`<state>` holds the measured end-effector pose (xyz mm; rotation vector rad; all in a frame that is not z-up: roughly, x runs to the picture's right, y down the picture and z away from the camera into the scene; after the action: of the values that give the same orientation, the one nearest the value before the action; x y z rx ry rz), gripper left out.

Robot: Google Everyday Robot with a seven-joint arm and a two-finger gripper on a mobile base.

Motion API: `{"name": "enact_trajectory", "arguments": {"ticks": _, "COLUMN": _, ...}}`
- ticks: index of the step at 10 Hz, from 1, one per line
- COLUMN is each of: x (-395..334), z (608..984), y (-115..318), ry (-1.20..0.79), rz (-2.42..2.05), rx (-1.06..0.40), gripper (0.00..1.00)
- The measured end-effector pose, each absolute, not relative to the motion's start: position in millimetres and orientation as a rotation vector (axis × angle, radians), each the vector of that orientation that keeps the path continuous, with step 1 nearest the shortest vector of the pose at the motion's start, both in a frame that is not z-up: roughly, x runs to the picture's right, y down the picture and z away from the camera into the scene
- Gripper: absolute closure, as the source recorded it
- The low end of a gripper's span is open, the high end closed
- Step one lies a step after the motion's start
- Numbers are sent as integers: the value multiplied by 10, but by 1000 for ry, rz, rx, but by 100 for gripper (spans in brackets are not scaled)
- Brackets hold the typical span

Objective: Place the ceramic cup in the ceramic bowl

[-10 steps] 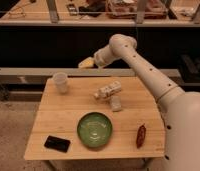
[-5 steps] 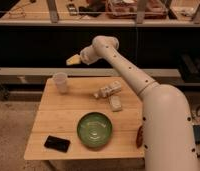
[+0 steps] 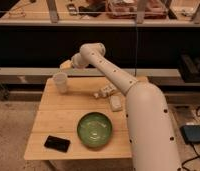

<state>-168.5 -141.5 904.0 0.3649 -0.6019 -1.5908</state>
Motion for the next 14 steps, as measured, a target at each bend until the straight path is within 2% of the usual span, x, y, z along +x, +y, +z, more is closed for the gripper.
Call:
{"name": "enact_trajectory", "arguments": {"ticks": 10, "x": -1985, "z": 9620, "y": -952, "ry": -662, "rz": -1575, "rx": 228, "gripper": 20}}
{"name": "enact_trajectory", "arguments": {"ticks": 11, "x": -1991, "z": 9669, "y": -920, "ry": -669, "rz": -1577, "rx": 219, "gripper": 22}}
{"name": "enact_trajectory", "arguments": {"ticks": 14, "x": -2049, "z": 9794, "y": -829, "ry": -694, "rz": -1597, "rx": 194, "gripper": 53}}
